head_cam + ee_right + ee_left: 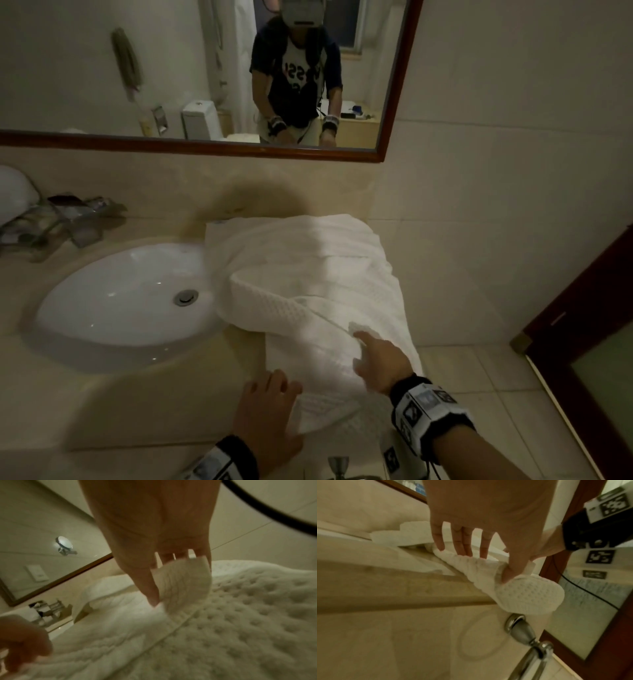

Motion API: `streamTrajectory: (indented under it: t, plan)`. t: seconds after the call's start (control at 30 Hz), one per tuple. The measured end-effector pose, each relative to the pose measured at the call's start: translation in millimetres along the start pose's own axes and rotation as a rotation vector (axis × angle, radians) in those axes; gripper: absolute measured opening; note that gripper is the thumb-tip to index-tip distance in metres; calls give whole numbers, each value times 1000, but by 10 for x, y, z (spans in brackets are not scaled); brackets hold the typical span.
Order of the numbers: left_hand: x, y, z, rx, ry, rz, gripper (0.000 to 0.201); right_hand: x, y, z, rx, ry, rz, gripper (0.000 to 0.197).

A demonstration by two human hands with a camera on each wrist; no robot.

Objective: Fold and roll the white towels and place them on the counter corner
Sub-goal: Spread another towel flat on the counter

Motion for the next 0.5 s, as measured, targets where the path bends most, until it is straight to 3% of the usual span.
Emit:
streamTrajectory:
  t: [0.1,0.17,0.27,0.33,0.5]
  plan:
    - [-36,31,25,-36,-14,-105,65,-9,-64,-2,-29,69,-8,53]
    - [-95,37,52,-87,3,-178,65,18,-89,17,-32,-28,22,65]
    - [-68,15,81,-72,40,-168,65,194,-88,23,-37,-78,167,80]
    - [-54,4,133,-147,18,-190,44,285,-67,24,-62,-53,243,69]
    - [-51,109,151,-107,-120,-312,54,241,88,559,-324,-278,267,48]
Point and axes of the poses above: each hand's wrist, its own y-axis away from the middle knuckle, its own z-axis out of the back of the hand, x = y × z, the point moved 9 cm from there along -y, towards the middle knuckle, and after that the axes turned 9 degrees about -x, right-handed, at the moved point
